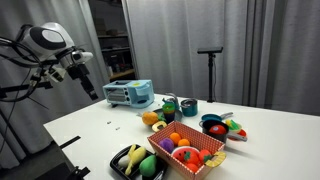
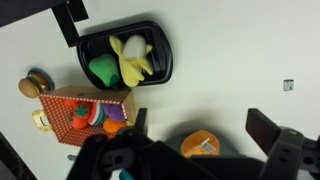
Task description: Put the toy watermelon in the grey plate
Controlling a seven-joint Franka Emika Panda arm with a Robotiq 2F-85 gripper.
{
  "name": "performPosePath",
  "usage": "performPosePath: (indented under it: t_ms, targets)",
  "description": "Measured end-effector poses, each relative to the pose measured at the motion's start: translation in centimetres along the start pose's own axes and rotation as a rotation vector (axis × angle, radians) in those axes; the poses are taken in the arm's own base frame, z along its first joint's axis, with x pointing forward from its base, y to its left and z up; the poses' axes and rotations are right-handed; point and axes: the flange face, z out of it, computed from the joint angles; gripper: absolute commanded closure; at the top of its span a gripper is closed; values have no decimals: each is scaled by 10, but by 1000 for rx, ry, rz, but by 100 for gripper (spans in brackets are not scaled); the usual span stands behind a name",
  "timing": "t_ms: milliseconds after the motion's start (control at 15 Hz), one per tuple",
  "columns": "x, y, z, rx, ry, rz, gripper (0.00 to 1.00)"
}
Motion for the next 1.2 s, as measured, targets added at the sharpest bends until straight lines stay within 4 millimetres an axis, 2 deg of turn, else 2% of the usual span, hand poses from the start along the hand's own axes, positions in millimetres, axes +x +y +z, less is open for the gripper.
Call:
performPosePath:
  t_ms: [733,1200]
  targets:
    - [2,2,1,15,-13,-1,0]
    - [24,27,13,8,-40,90,0]
